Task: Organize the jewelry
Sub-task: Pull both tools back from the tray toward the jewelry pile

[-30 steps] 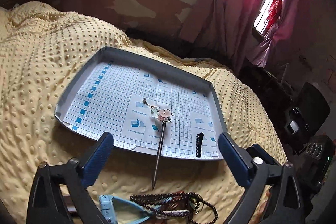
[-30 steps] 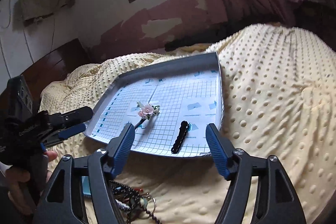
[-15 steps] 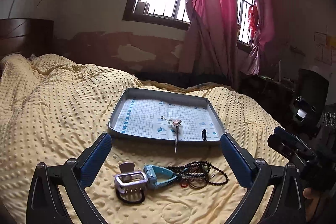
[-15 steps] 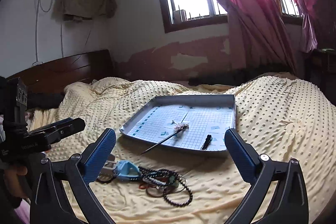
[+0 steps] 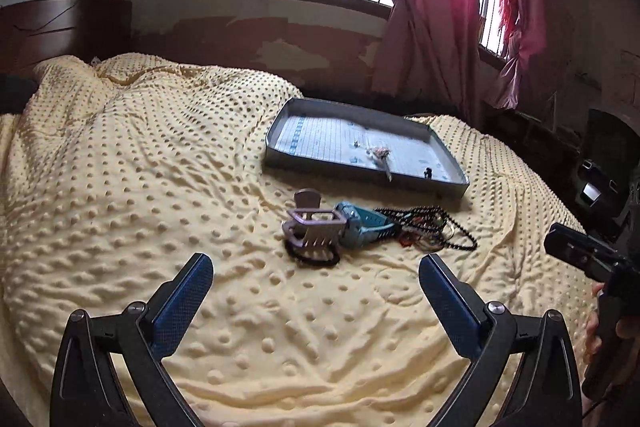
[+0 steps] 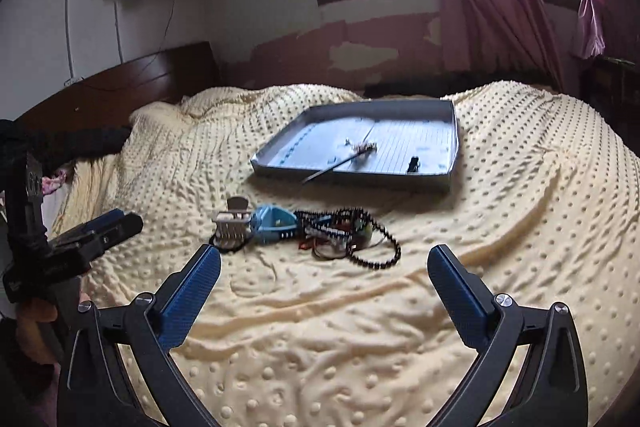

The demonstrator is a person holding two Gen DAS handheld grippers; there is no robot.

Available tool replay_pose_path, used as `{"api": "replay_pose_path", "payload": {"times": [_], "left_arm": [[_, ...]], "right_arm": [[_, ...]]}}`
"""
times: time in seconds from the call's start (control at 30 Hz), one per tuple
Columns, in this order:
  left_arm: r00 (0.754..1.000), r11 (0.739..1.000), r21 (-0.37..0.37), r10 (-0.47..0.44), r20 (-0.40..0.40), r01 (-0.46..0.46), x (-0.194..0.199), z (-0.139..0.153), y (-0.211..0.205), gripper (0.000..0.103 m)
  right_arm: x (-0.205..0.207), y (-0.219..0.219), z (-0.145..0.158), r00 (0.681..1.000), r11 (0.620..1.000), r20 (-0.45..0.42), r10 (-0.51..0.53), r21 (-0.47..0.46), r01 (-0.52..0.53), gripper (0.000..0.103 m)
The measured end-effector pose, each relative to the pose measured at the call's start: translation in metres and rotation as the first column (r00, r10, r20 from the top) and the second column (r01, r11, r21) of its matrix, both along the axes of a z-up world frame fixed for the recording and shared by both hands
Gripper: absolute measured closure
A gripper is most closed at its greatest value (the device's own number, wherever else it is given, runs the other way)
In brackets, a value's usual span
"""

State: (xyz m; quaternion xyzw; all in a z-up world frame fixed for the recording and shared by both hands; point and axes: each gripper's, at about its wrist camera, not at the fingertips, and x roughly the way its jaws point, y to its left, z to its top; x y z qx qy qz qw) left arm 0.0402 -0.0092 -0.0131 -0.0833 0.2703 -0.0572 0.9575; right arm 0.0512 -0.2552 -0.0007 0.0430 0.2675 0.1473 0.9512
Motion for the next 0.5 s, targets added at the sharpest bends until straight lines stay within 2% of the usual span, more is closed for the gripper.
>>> {"api": "replay_pose_path", "payload": {"times": [0.17,0.33,0.5], "left_arm": [[0.997,0.999,0.048,0.023,-0.072,-0.02,0.006,-0.016,0.004,0.0],[0.994,0.999,-0.025,0.018,-0.108,-0.021,0.016,-0.021,0.016,0.0],[0.994,0.999,-0.041,-0.001,-0.108,-0.004,0.027,-0.022,0.021,0.0]], "right_arm": [[0.012,0.011,-0.012,0.998,0.999,-0.055,0.034,-0.025,-0.035,0.001],[0.024,0.023,-0.022,0.992,0.995,-0.104,0.065,-0.063,-0.072,0.001],[0.036,0.026,-0.026,0.986,0.993,-0.144,0.09,-0.058,-0.099,0.001]]}}
